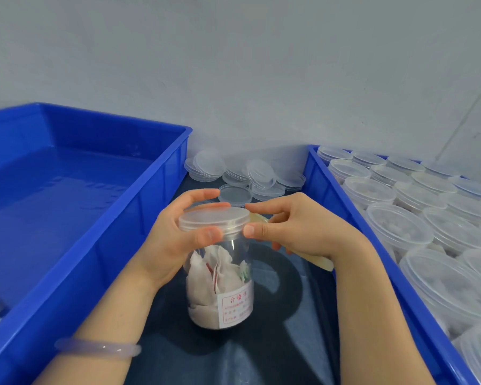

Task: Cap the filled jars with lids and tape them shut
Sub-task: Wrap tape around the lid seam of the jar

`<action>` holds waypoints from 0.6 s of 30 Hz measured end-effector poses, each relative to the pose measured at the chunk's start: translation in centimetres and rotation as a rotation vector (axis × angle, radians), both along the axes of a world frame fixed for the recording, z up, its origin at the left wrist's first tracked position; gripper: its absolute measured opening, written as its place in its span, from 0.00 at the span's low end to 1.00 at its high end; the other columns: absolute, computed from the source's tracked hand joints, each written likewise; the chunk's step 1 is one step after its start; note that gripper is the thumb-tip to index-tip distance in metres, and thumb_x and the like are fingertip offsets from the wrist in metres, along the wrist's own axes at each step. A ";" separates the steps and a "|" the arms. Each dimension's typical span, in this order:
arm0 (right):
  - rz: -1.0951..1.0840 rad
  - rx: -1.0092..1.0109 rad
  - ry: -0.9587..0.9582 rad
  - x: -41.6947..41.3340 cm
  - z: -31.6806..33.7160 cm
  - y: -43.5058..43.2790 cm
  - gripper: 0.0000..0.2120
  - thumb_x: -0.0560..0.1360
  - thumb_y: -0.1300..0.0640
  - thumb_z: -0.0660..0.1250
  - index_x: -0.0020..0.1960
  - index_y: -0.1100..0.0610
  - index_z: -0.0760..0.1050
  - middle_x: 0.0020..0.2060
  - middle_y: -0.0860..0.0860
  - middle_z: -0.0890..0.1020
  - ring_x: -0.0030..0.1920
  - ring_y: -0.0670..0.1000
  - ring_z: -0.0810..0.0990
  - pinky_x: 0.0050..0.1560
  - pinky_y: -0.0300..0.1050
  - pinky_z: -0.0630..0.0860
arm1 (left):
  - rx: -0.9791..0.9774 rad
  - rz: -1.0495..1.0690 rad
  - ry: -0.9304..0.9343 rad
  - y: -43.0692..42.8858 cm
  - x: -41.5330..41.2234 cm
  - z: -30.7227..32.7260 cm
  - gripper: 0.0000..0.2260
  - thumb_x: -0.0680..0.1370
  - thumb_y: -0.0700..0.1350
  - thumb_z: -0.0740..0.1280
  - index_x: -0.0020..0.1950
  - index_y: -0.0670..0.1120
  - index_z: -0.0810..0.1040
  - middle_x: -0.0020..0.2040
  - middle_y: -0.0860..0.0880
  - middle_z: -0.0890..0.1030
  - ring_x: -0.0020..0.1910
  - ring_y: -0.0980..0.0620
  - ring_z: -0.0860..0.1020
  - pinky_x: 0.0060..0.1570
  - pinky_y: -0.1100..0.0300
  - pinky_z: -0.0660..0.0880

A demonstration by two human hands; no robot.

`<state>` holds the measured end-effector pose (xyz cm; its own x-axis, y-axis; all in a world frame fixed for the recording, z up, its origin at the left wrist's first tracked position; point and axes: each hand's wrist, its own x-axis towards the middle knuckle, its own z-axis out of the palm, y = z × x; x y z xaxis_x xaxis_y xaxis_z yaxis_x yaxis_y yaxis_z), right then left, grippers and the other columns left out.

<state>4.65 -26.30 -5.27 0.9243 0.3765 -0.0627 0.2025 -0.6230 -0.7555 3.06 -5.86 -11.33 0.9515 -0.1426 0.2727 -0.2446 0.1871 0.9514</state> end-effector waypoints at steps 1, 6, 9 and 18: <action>0.001 0.013 0.011 0.1 -0.2 0.1 0.33 0.59 0.35 0.73 0.63 0.40 0.76 0.43 0.49 0.82 0.31 0.41 0.78 0.34 0.34 0.72 | 0.000 0.000 -0.002 0.1 0.0 -0.1 0.44 0.49 0.61 0.82 0.61 0.48 0.74 0.57 0.46 0.82 0.56 0.46 0.81 0.49 0.58 0.80; 0.014 0.007 0.039 0.4 -0.8 -0.1 0.33 0.63 0.42 0.76 0.66 0.45 0.74 0.43 0.50 0.80 0.29 0.35 0.76 0.31 0.28 0.70 | 0.165 0.006 -0.042 0.2 -0.1 0.2 0.49 0.45 0.68 0.79 0.64 0.56 0.72 0.59 0.49 0.80 0.59 0.53 0.79 0.53 0.59 0.77; -0.013 -0.007 0.013 0.3 -0.8 0.2 0.34 0.62 0.39 0.75 0.66 0.44 0.74 0.42 0.49 0.79 0.29 0.38 0.77 0.31 0.28 0.69 | 0.275 0.145 -0.054 0.4 -0.3 0.6 0.47 0.44 0.68 0.77 0.62 0.63 0.70 0.58 0.54 0.77 0.57 0.60 0.77 0.47 0.66 0.75; -0.012 -0.071 -0.023 0.2 -0.4 -0.3 0.35 0.59 0.36 0.76 0.65 0.40 0.74 0.45 0.41 0.80 0.48 0.40 0.78 0.53 0.40 0.73 | 0.435 0.280 -0.139 -0.4 -0.5 1.0 0.34 0.51 0.63 0.79 0.55 0.63 0.73 0.55 0.60 0.78 0.55 0.74 0.72 0.43 0.81 0.68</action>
